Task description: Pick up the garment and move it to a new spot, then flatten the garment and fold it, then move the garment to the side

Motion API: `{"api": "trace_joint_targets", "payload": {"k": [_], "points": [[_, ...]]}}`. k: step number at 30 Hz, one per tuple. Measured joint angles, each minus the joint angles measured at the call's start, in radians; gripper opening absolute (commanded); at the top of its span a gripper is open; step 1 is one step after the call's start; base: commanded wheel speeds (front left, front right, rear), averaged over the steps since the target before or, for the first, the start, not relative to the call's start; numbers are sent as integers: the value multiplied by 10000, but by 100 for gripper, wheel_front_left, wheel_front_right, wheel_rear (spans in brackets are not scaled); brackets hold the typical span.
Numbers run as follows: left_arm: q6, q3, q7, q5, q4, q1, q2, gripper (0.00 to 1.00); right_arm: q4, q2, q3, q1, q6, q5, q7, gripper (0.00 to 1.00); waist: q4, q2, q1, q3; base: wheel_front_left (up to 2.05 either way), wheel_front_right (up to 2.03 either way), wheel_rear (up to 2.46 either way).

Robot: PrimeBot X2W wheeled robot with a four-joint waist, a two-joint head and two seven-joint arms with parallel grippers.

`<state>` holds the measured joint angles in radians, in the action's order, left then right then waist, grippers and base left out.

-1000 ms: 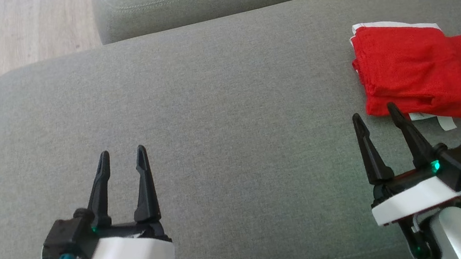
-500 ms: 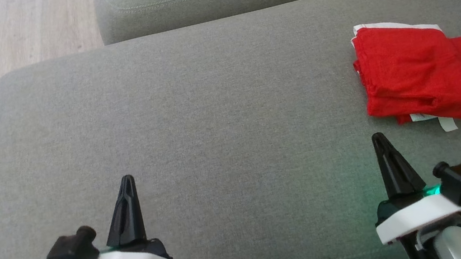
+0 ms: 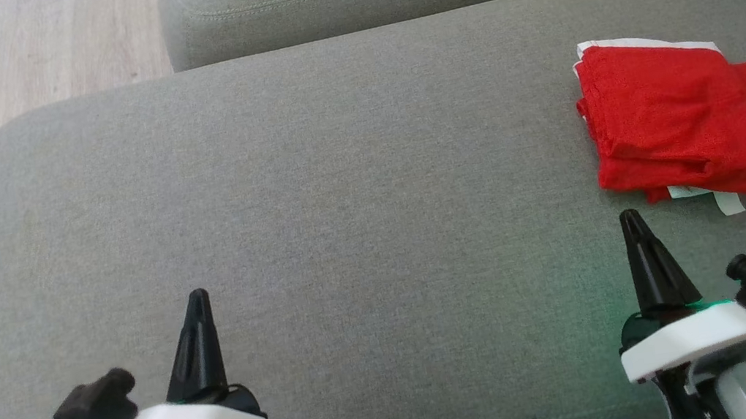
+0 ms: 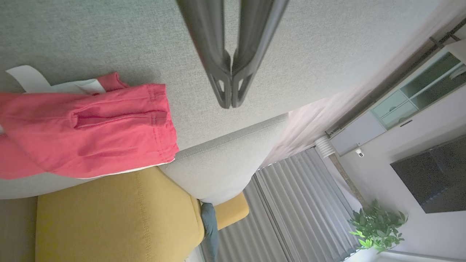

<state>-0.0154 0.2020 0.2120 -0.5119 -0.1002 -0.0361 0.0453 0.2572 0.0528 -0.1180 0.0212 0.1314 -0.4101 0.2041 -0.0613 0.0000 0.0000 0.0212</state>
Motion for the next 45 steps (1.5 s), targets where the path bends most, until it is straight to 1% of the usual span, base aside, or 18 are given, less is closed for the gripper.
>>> {"api": "trace_joint_targets", "payload": {"k": [37,45], "points": [[514,-744,-968,-4088,-619,221,130,0,36,100,629,80,0,-4449,-905,0,219,0,0,-64,0,0,0],[606,-884,-1137,-4840,-688,296,136,0,65,107,759,89,0,-5258,-1103,0,261,0,0,-76,0,0,0]]}}
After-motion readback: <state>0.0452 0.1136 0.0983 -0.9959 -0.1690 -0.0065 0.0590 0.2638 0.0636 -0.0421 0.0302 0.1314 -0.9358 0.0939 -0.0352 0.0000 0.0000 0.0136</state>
